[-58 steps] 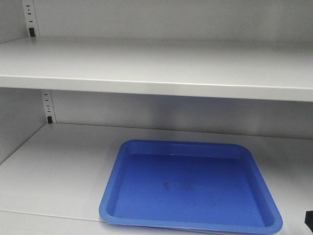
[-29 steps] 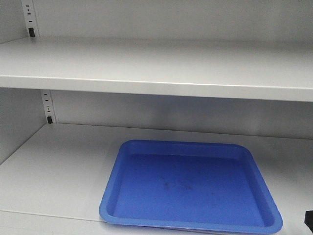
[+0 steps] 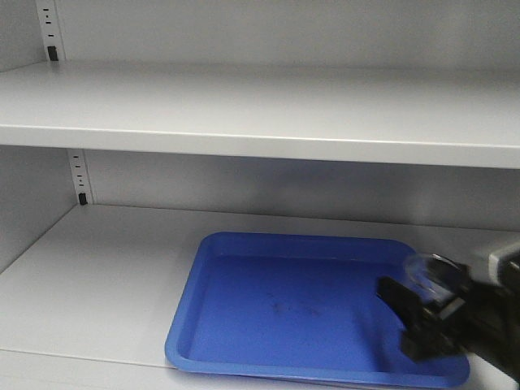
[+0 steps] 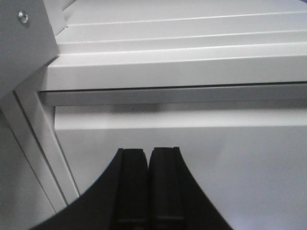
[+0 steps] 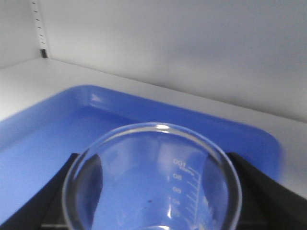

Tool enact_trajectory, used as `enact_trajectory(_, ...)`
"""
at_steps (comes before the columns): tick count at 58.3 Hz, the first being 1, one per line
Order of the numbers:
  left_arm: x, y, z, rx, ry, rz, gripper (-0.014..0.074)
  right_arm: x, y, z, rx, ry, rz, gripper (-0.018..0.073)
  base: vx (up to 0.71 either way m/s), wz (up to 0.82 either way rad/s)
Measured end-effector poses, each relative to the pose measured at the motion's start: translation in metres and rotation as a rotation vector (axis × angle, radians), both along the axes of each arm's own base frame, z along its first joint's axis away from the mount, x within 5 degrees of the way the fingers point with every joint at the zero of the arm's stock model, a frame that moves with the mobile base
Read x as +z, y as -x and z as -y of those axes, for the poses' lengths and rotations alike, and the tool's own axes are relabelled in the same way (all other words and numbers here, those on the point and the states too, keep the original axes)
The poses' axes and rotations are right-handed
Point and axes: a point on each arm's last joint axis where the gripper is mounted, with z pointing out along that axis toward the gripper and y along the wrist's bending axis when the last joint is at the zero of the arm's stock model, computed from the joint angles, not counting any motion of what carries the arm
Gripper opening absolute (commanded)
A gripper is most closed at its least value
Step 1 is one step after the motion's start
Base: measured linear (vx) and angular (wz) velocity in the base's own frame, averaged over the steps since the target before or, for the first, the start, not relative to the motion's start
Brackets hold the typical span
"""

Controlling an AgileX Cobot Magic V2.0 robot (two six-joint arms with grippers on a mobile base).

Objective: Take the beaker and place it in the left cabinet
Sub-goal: 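Extend the right gripper over the blue tray and lower the beaker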

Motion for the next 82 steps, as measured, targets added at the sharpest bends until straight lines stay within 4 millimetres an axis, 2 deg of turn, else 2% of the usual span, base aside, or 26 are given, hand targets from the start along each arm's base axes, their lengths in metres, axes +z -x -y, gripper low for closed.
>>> enact_trajectory(12, 0.000, 0.000, 0.000, 0.000, 0.000, 0.000, 0.0004, -0.028, -0.065, -0.018, 0.101, -0.046, -0.040, 0.0000, 0.00, 0.00)
enact_trajectory(18, 0.000, 0.000, 0.000, 0.000, 0.000, 0.000, 0.0004, -0.046, -0.088, -0.023, 0.124, -0.042, -0.069, 0.0013, 0.00, 0.00)
enact_trajectory(24, 0.000, 0.000, 0.000, 0.000, 0.000, 0.000, 0.0004, -0.054, -0.100, -0.026, 0.137, -0.020, -0.075, 0.0060, 0.00, 0.00)
enact_trajectory(35, 0.000, 0.000, 0.000, 0.000, 0.000, 0.000, 0.0004, -0.054, -0.105, -0.028, 0.183, 0.084, -0.011, 0.0226, 0.00, 0.00)
enact_trajectory(49, 0.000, 0.000, 0.000, 0.000, 0.000, 0.000, 0.0004, -0.054, -0.104, -0.030, 0.214, 0.117, 0.013, 0.0573, 0.00, 0.00)
enact_trajectory(57, 0.000, 0.000, 0.000, 0.000, 0.000, 0.000, 0.0004, -0.053, -0.104, -0.030, 0.213, 0.098, 0.003, 0.0702, 0.00, 0.00)
enact_trajectory(63, 0.000, 0.000, 0.000, 0.000, 0.000, 0.000, 0.0004, -0.053, -0.104, -0.030, 0.209, 0.076, -0.012, 0.0720, 0.00, 0.00)
enact_trajectory(82, 0.000, 0.000, 0.000, 0.000, 0.000, 0.000, 0.0004, -0.055, -0.105, -0.029, 0.187, 0.061, -0.050, 0.0671, 0.00, 0.00)
